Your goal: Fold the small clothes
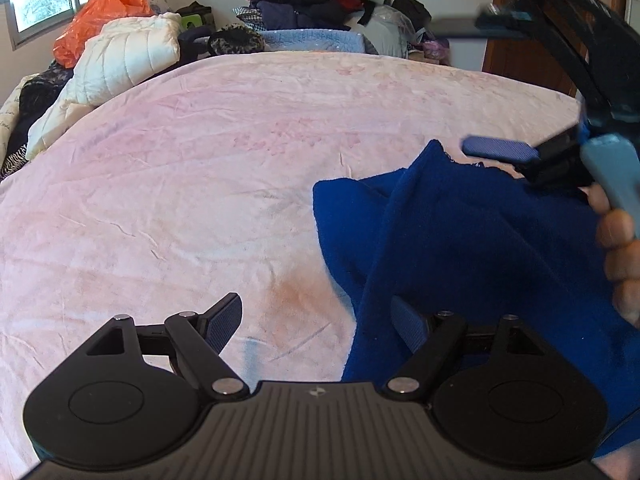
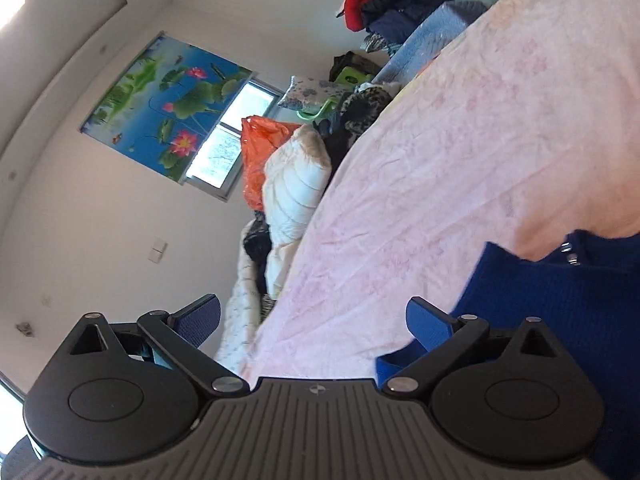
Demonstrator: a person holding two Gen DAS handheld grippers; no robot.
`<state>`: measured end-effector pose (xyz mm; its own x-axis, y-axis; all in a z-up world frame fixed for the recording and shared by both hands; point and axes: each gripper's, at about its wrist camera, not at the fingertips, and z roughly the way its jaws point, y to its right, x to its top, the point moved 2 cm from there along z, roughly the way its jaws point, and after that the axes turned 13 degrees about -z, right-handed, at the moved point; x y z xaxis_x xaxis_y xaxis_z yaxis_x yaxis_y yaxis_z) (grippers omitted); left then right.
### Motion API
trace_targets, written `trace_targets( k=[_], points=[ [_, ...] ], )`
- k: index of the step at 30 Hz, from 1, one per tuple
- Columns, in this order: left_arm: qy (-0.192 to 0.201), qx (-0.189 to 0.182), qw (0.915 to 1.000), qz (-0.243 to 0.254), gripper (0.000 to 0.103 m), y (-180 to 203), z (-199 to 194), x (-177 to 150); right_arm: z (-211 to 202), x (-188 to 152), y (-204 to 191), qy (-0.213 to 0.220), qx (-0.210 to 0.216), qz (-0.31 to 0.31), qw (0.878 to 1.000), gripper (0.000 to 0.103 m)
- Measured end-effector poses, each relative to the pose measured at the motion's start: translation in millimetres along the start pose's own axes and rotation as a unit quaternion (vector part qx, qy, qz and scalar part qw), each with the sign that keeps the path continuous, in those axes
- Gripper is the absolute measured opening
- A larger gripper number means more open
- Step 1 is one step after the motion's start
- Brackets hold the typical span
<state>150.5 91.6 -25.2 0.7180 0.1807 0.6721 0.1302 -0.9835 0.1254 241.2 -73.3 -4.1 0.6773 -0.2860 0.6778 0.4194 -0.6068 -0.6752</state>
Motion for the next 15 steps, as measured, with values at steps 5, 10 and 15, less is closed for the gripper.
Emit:
trace_targets(
  k=[5, 10, 15],
  points=[
    [-0.004, -0.024, 0.9997, -0.009, 0.082, 2, -5, -3, -77, -31, 20, 0.002, -0.133, -0.037, 0.990, 0.101],
    [-0.012, -0.030, 0.9994, -0.012, 0.082, 7, -5, -10, -174, -64, 60, 0.079, -0.216, 0.025, 0.973, 0.100],
    [-0.021, -0.029, 0.9993, -0.009, 0.082, 12, -4, -20, -218, -86, 63, 0.077, -0.328, -0.037, 0.941, 0.101]
  ],
)
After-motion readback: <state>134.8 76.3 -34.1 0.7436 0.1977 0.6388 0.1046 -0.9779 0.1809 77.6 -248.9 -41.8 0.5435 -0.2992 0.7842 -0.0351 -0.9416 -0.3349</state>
